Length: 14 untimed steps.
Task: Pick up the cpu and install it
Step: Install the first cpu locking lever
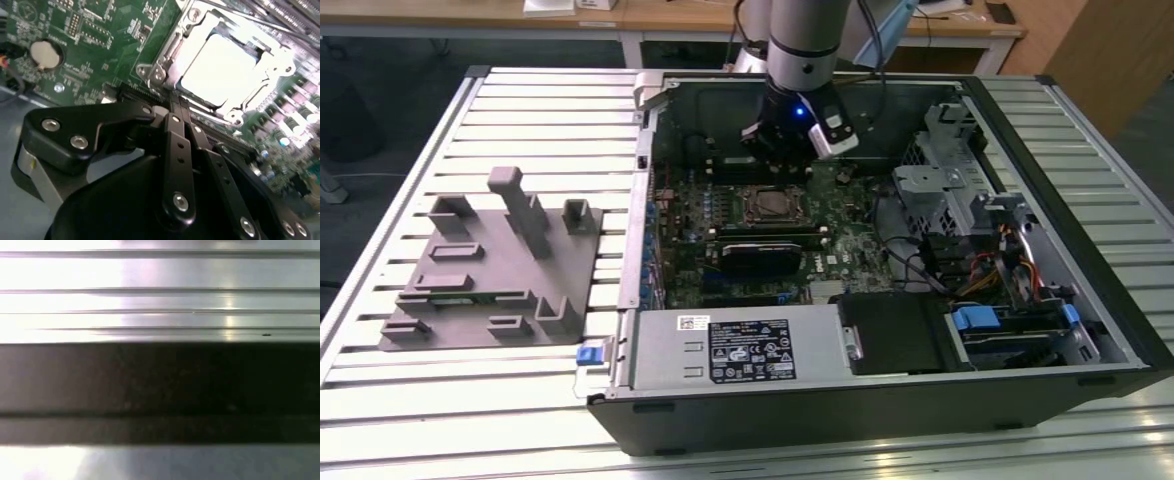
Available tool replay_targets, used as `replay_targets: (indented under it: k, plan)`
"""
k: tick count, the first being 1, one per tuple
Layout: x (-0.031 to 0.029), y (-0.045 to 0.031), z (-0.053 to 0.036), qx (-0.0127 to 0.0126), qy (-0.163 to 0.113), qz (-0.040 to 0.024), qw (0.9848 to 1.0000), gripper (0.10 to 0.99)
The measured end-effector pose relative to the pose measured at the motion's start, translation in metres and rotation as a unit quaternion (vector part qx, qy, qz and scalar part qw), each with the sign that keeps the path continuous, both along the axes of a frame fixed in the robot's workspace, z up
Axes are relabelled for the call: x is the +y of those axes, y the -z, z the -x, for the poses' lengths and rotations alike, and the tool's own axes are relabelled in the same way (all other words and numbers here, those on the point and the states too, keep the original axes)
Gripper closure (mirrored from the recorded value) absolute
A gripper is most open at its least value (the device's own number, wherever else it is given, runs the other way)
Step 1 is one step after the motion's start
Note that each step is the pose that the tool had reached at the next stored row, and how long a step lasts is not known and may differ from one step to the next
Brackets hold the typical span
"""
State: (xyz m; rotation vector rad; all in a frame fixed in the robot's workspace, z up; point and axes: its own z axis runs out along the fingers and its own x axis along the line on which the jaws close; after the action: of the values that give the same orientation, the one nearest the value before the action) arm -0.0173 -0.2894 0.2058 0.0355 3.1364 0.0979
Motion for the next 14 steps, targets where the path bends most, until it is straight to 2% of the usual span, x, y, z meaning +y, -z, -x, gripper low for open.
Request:
replay_targets:
  k: [14]
  plan:
    - [-0.0025, -0.0017, -0.0014, 0.0, 0.0, -0.0001, 1.0, 0.98]
